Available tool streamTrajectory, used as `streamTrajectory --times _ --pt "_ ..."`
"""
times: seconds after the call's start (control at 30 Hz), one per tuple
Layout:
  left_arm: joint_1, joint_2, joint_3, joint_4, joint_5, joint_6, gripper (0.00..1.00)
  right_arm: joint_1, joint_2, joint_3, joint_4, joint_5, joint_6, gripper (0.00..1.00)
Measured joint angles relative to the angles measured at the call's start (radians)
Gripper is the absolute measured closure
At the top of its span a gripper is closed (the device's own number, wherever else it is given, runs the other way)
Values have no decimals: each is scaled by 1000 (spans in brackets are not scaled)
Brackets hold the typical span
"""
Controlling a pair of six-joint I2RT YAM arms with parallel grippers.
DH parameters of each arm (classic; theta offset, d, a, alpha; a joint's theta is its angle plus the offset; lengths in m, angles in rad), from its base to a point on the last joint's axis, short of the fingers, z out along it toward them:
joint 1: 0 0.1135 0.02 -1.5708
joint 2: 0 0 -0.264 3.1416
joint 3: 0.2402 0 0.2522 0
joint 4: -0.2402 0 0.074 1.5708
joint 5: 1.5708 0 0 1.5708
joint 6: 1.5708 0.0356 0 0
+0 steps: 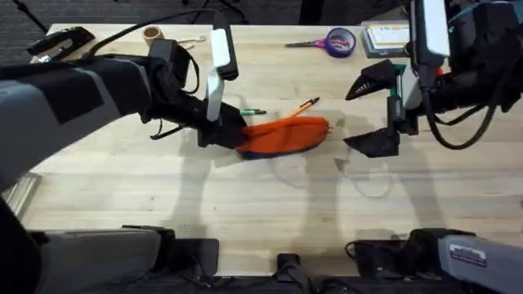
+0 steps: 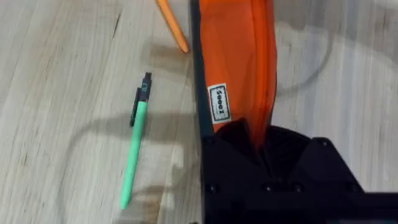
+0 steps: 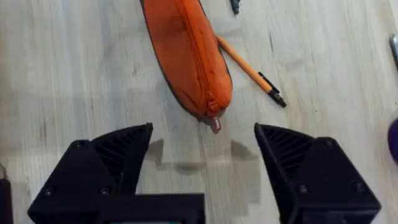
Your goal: Unzip the bag, pick up the pens from the table one at a time and place them inside, then zip the bag closed.
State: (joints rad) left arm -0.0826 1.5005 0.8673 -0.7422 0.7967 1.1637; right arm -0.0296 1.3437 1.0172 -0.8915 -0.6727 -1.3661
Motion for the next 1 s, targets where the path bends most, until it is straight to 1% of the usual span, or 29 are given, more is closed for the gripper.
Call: streamTrajectory --times 0.23,0.53,0.7,0.83,1.0 --pt "0 0 0 0 0 0 959 0 15 1 7 22 -5 4" --pt "0 0 0 0 0 0 958 0 159 1 17 10 -34 4" --pt "0 0 0 1 0 0 958 2 209 1 48 -16 -49 4" --pt "0 0 0 1 0 0 958 21 232 1 81 -24 -51 5" --pt "0 0 0 1 0 0 958 56 234 1 123 -25 -56 70"
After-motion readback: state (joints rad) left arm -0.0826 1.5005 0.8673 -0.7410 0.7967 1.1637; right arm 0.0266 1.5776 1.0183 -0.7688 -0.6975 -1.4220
